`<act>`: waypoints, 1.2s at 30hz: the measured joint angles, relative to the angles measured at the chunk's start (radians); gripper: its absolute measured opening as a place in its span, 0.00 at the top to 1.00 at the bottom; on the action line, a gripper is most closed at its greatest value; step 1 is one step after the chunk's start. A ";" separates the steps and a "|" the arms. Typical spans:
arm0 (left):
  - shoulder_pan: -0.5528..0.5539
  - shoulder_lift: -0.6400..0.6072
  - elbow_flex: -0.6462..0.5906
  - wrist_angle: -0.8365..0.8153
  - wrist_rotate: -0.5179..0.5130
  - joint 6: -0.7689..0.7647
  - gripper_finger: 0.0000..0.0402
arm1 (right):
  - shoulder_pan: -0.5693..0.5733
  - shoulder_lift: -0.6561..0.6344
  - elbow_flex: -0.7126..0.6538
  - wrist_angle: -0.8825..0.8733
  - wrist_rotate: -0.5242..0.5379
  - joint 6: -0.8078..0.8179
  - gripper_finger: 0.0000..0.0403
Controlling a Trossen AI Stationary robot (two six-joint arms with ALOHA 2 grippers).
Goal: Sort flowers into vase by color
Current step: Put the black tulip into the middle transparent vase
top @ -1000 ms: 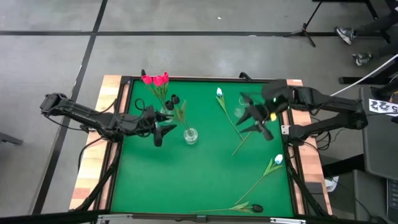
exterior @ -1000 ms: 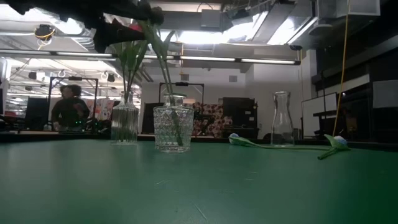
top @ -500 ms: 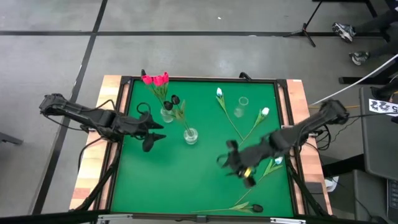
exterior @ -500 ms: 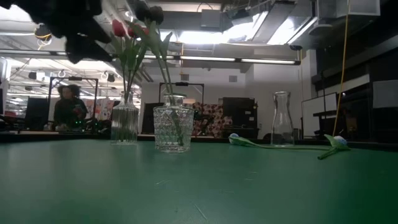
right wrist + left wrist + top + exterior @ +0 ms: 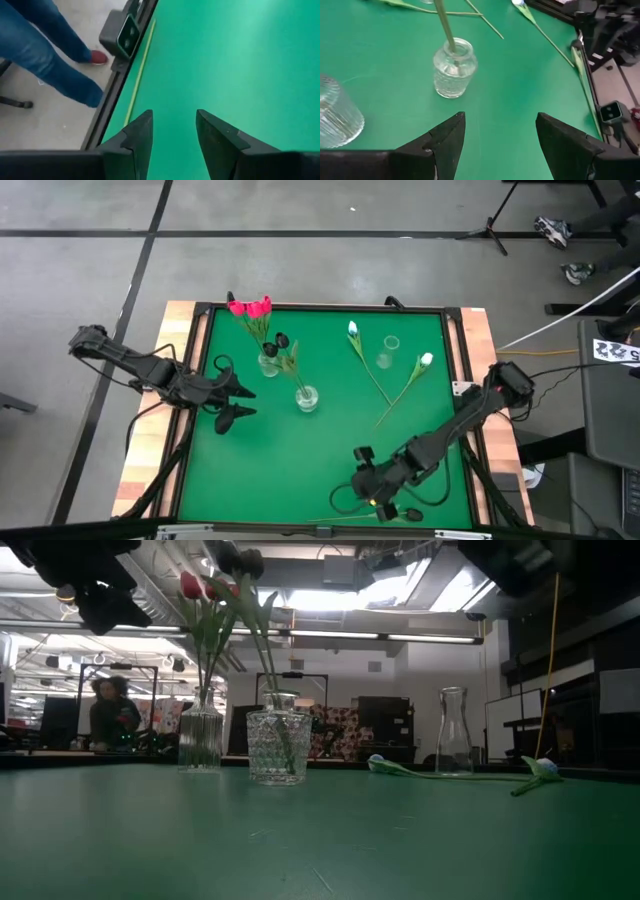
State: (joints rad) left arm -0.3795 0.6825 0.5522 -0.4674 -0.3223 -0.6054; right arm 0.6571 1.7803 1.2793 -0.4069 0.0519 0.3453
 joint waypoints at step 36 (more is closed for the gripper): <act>-0.021 0.001 -0.047 -0.019 -0.006 -0.096 0.41 | 0.123 0.268 0.115 0.017 -0.008 0.122 0.62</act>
State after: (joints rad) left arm -0.4001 0.6834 0.5053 -0.4868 -0.3279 -0.7010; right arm 0.7799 2.0478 1.3946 -0.3896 0.0437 0.4672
